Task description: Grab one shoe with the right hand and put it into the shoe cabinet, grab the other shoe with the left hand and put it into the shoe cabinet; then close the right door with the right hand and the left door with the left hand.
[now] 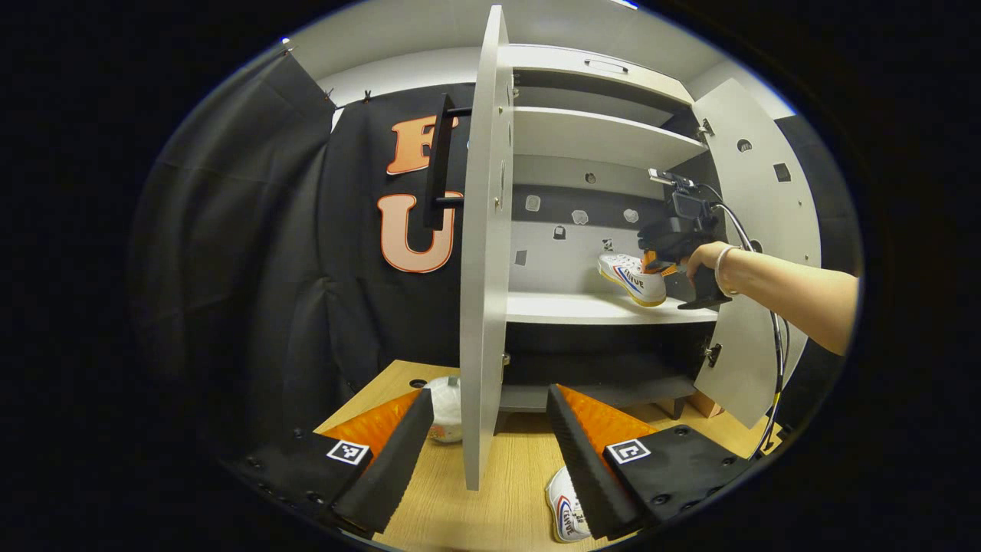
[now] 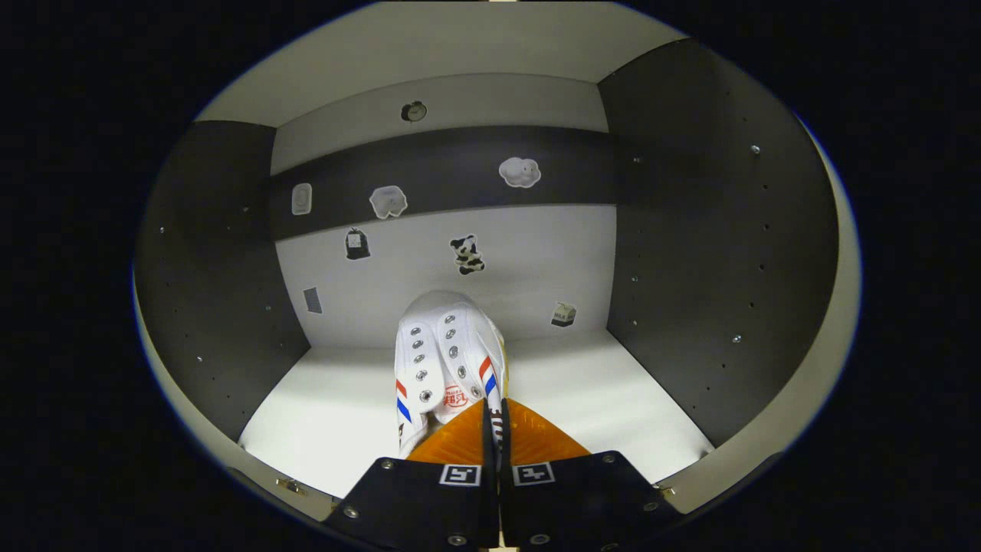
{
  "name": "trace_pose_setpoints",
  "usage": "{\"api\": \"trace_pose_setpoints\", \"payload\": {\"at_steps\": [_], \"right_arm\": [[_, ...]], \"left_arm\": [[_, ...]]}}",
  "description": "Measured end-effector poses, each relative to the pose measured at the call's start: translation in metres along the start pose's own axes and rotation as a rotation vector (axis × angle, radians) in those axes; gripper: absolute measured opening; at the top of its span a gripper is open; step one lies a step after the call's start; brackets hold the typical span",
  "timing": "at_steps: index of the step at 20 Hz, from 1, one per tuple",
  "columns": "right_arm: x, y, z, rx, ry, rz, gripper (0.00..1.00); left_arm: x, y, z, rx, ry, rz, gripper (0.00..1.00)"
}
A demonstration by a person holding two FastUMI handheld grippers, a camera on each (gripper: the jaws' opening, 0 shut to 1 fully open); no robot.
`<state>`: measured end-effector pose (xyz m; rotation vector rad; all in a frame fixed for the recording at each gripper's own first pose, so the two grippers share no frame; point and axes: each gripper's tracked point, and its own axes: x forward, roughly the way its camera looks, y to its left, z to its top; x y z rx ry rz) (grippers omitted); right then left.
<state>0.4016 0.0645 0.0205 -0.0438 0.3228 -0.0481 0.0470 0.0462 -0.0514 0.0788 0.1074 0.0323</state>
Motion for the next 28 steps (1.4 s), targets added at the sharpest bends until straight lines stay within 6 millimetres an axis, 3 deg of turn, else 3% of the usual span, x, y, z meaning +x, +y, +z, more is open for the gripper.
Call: {"api": "trace_pose_setpoints", "payload": {"at_steps": [5, 8, 10, 11, 14, 15, 18, 20, 22, 25, 28], "right_arm": [[0.021, -0.006, -0.012, 0.040, 0.065, -0.016, 0.01], [0.014, -0.005, -0.007, 0.024, 0.042, -0.006, 0.15], [0.004, -0.006, 0.012, 0.024, -0.026, -0.006, 0.29], [-0.005, -0.005, 0.018, 0.025, -0.046, 0.004, 0.22], [-0.038, -0.007, 0.030, -0.002, -0.114, 0.018, 0.31], [-0.050, -0.008, 0.033, -0.010, -0.144, 0.020, 0.36], [-0.089, -0.010, 0.031, -0.024, -0.206, 0.032, 0.70], [-0.116, -0.013, 0.028, -0.021, -0.240, 0.044, 0.83], [-0.144, -0.018, 0.021, -0.013, -0.277, 0.051, 0.90], [-0.182, -0.027, 0.000, -0.021, -0.294, 0.053, 0.92], [-0.214, -0.038, -0.025, -0.015, -0.281, 0.062, 0.92]], "left_arm": [[0.000, 0.002, 0.001, -0.004, 0.011, 0.020, 0.97], [-0.001, 0.000, 0.003, -0.003, 0.011, 0.025, 0.97], [-0.003, -0.007, 0.005, 0.006, 0.006, 0.008, 0.97], [-0.003, -0.010, 0.005, 0.013, 0.004, 0.000, 0.97], [-0.007, -0.020, 0.001, 0.022, 0.000, -0.025, 0.97], [-0.008, -0.024, -0.001, 0.021, 0.003, -0.033, 0.96], [-0.014, -0.033, -0.010, 0.010, 0.020, -0.051, 0.96], [-0.017, -0.038, -0.015, 0.002, 0.031, -0.059, 0.97], [-0.018, -0.047, -0.029, -0.007, 0.055, -0.083, 0.96], [-0.016, -0.057, -0.055, -0.004, 0.104, -0.099, 0.97], [-0.010, -0.066, -0.096, 0.011, 0.185, -0.122, 0.97]]}}
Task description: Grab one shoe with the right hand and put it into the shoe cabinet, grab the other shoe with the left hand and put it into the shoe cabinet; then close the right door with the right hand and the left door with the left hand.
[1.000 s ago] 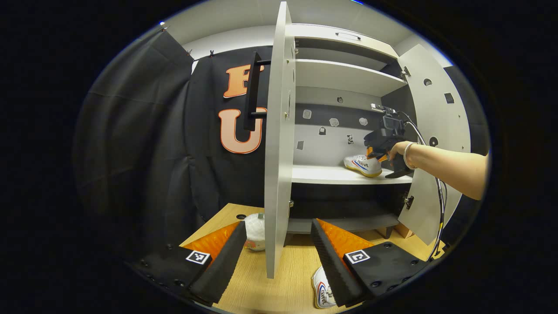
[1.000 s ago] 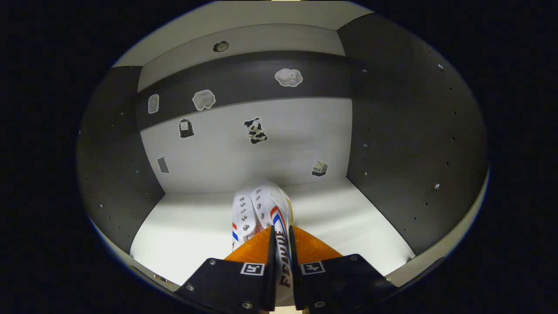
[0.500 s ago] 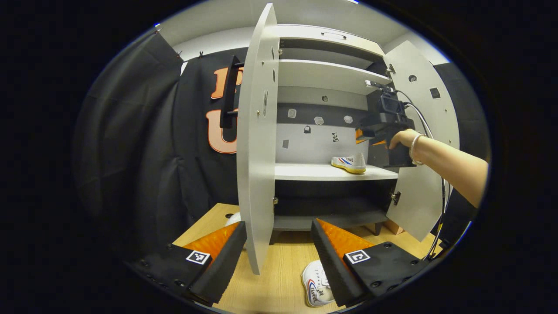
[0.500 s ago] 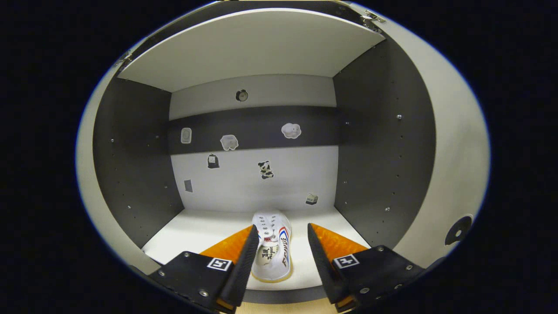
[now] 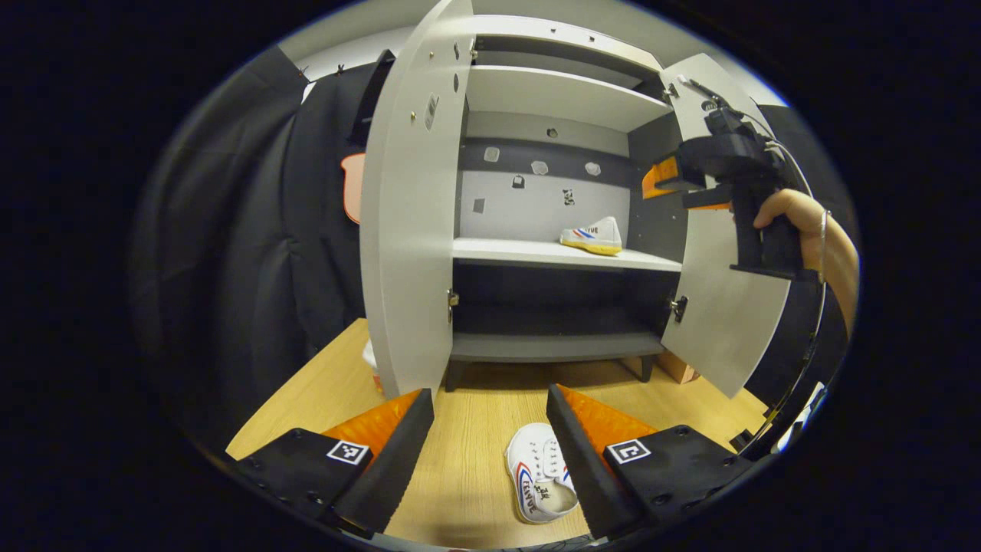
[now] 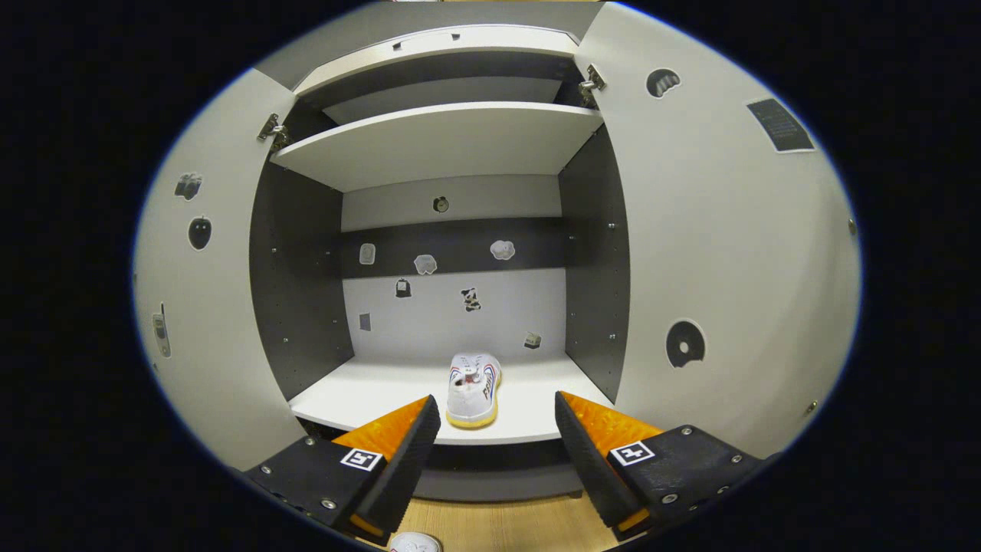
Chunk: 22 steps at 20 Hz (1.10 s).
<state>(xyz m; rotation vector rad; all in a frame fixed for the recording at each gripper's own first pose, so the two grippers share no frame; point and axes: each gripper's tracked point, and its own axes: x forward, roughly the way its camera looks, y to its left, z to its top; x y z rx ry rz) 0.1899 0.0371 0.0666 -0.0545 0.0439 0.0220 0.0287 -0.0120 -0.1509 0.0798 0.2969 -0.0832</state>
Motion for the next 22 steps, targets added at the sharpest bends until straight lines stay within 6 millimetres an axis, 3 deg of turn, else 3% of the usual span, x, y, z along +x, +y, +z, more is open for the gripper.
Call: {"api": "trace_pose_setpoints", "payload": {"at_steps": [5, 9, 16, 19, 22], "right_arm": [[-0.045, -0.020, -0.017, -0.020, -0.012, -0.010, 0.92], [-0.074, -0.026, -0.016, -0.041, -0.058, -0.003, 0.92], [-0.102, -0.030, -0.007, -0.071, -0.092, 0.003, 0.92], [-0.110, -0.031, -0.005, -0.068, -0.102, 0.005, 0.92], [-0.114, -0.032, -0.006, -0.063, -0.101, 0.002, 0.92]], "left_arm": [[0.025, -0.008, -0.059, 0.002, 0.135, -0.042, 0.97], [0.039, -0.013, -0.106, -0.010, 0.264, -0.072, 0.97], [0.052, -0.023, -0.184, 0.023, 0.469, -0.095, 0.98], [0.057, -0.024, -0.205, 0.025, 0.527, -0.101, 1.00], [0.059, -0.025, -0.213, 0.009, 0.565, -0.115, 0.98]]}}
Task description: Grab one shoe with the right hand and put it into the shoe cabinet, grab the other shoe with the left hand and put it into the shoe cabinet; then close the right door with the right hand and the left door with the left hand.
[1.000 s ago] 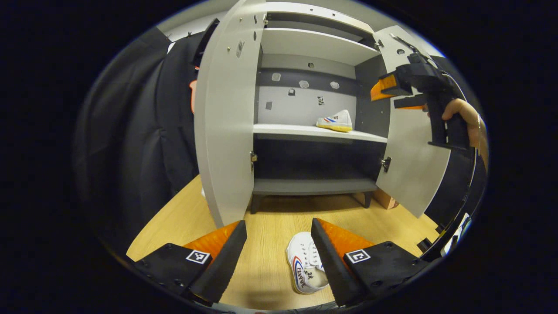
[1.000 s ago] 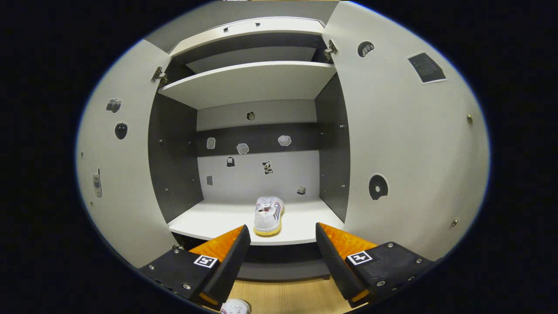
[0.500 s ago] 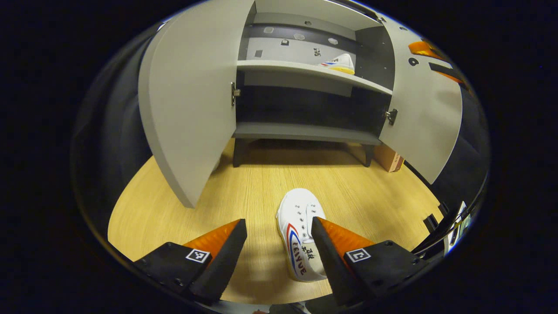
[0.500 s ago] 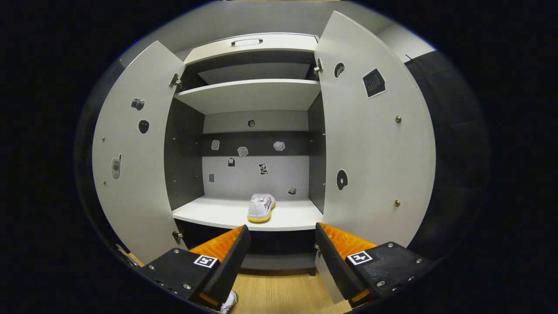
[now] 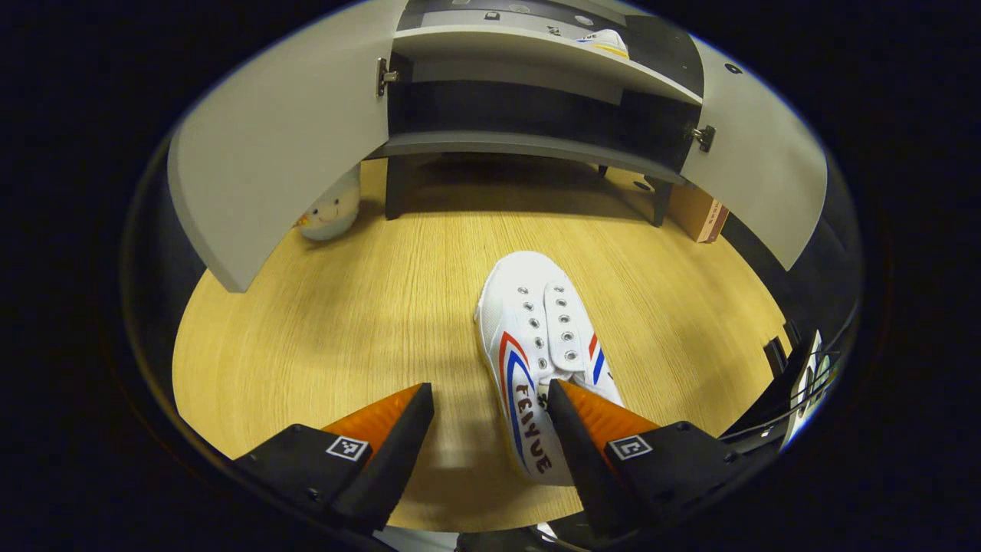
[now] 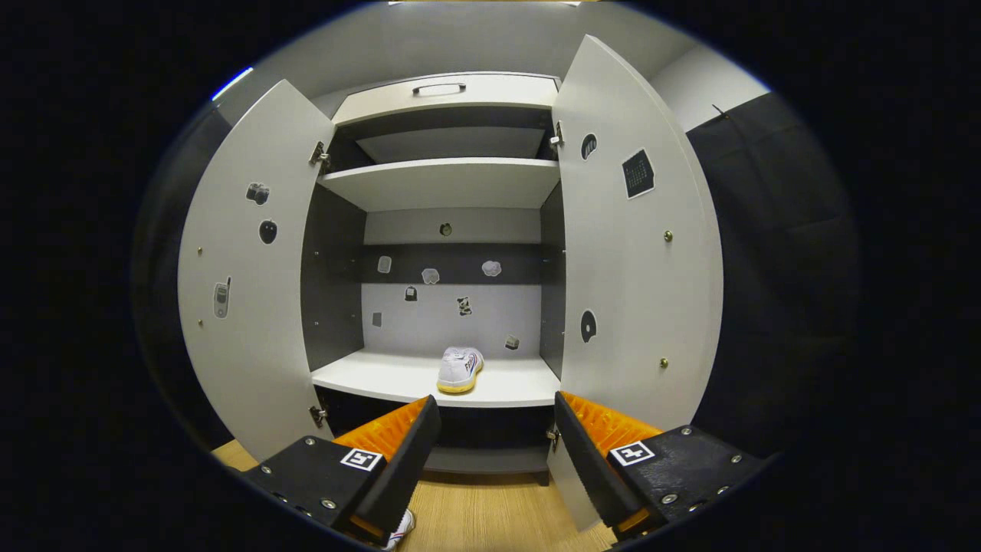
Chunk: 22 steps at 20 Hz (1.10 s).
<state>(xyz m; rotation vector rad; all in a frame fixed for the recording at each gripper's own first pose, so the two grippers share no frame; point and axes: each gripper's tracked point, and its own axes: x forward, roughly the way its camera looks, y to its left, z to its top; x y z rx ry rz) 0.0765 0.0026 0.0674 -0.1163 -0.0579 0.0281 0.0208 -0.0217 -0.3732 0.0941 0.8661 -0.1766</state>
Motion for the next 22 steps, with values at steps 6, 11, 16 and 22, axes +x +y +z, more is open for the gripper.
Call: {"api": "trace_pose_setpoints", "payload": {"at_steps": [6, 11, 16, 22], "right_arm": [[-0.013, -0.001, -0.001, 0.006, -0.013, -0.042, 0.92], [-0.019, 0.002, 0.008, 0.008, -0.025, -0.033, 0.92], [-0.024, 0.007, 0.004, -0.035, -0.044, -0.020, 0.92], [-0.027, 0.012, -0.012, -0.039, -0.026, -0.008, 0.92]], "left_arm": [[0.016, -0.021, -0.009, 0.028, 0.060, -0.051, 0.37], [0.016, -0.015, -0.007, 0.022, 0.107, -0.005, 0.08], [0.006, -0.005, 0.010, -0.016, 0.093, 0.008, 0.06], [-0.050, 0.010, 0.085, -0.046, -0.048, -0.026, 0.06]]}}
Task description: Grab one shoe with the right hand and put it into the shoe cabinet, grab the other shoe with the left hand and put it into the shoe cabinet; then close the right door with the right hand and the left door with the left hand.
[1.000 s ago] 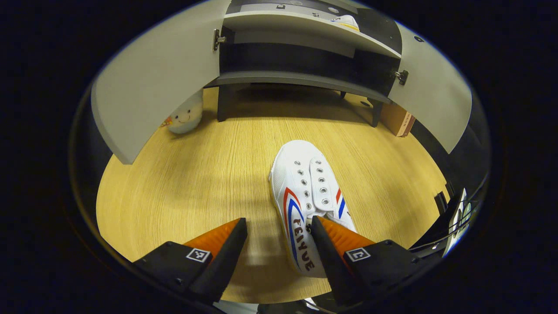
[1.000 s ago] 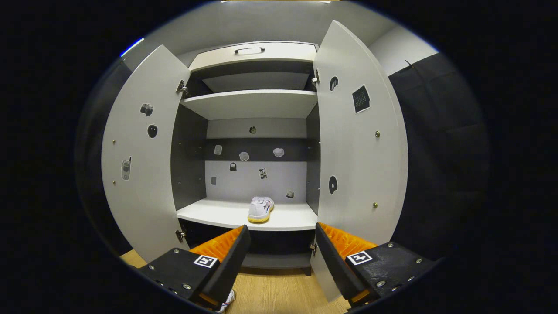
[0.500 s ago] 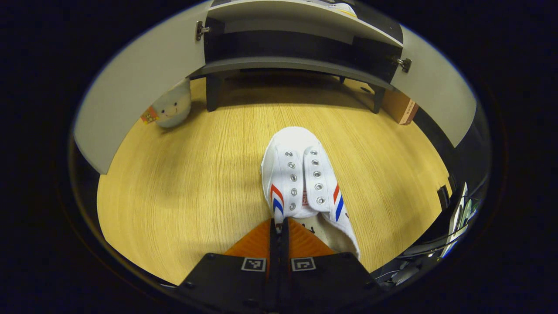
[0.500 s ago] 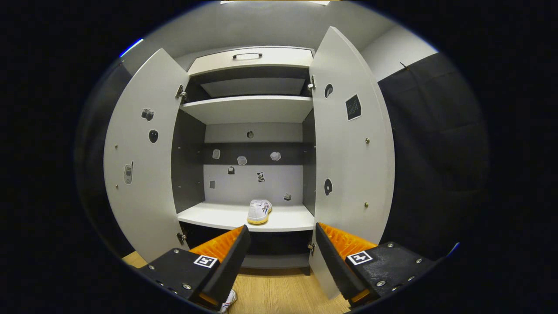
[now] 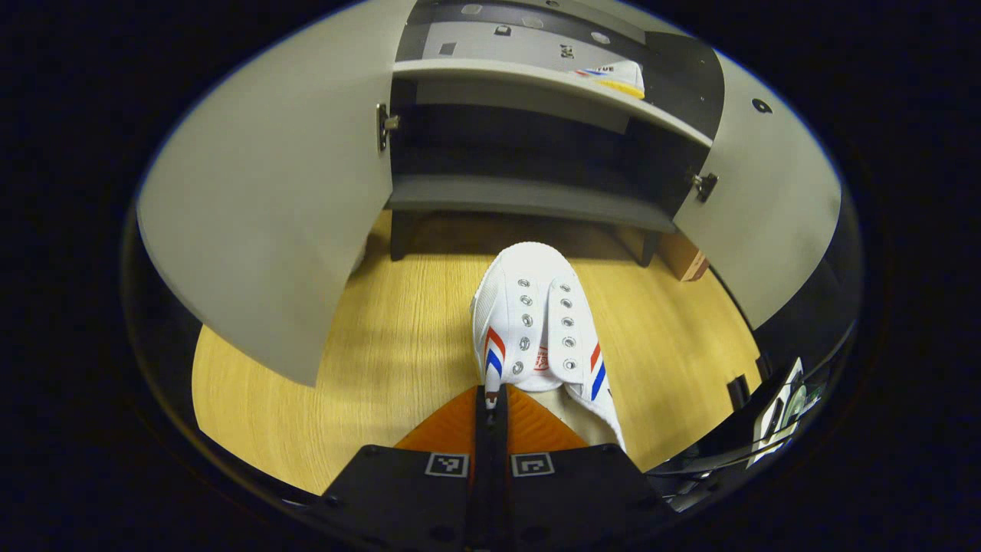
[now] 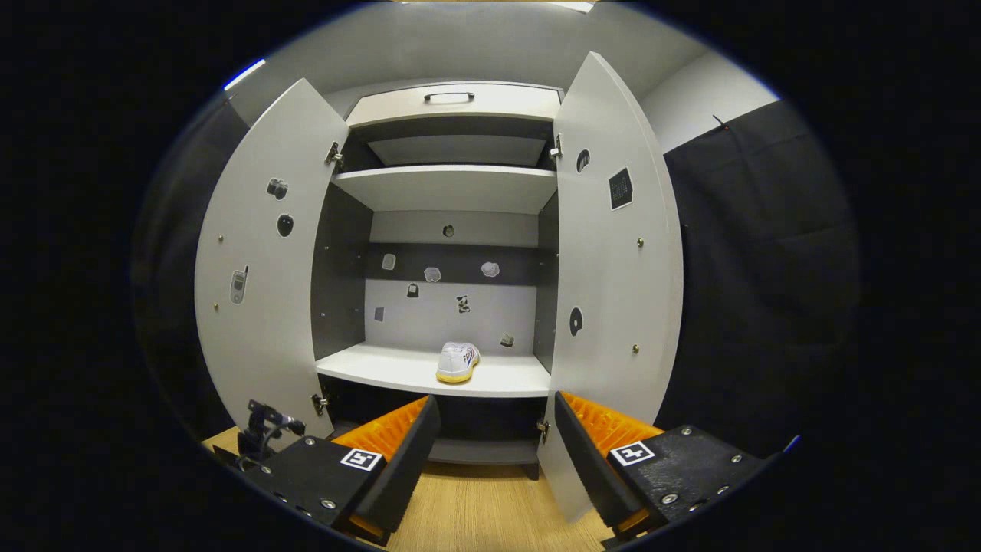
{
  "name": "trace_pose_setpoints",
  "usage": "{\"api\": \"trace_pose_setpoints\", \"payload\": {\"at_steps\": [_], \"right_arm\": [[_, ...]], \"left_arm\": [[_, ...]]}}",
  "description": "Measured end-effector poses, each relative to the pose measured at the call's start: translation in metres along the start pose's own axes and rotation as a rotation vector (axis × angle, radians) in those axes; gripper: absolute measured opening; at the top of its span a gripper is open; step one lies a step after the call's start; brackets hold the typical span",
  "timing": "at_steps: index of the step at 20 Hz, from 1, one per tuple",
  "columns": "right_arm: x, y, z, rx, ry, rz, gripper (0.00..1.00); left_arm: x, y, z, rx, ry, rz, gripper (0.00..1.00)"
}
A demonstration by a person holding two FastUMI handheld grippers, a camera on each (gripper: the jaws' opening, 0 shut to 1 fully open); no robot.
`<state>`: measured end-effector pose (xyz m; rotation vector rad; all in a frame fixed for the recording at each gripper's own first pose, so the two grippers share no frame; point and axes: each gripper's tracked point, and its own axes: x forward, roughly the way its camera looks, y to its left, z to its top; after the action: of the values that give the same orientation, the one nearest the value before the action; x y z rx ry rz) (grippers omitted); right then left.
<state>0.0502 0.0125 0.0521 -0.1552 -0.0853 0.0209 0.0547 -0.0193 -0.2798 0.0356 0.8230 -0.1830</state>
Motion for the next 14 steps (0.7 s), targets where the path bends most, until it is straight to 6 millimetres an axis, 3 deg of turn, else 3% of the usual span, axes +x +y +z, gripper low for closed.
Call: {"api": "trace_pose_setpoints", "payload": {"at_steps": [3, 5, 7, 8, 10, 14], "right_arm": [[-0.005, 0.000, -0.010, 0.004, 0.011, 0.008, 0.92], [-0.008, -0.001, -0.016, 0.013, 0.025, 0.011, 0.92], [-0.011, -0.001, -0.021, 0.020, 0.034, 0.016, 0.93], [-0.012, -0.001, -0.023, 0.020, 0.038, 0.019, 0.92], [-0.016, 0.002, -0.026, 0.016, 0.045, 0.027, 0.92], [-0.019, 0.006, -0.027, 0.009, 0.045, 0.038, 0.92]], "left_arm": [[-0.037, 0.017, 0.047, 0.004, -0.082, -0.005, 0.06], [-0.056, 0.020, 0.067, 0.000, -0.137, -0.013, 0.06], [-0.071, 0.025, 0.076, -0.005, -0.188, -0.014, 0.06], [-0.063, 0.021, 0.066, -0.003, -0.209, -0.011, 0.06], [-0.071, 0.024, 0.076, -0.004, -0.248, 0.000, 0.06], [-0.066, 0.025, 0.073, -0.004, -0.308, 0.003, 0.06]]}}
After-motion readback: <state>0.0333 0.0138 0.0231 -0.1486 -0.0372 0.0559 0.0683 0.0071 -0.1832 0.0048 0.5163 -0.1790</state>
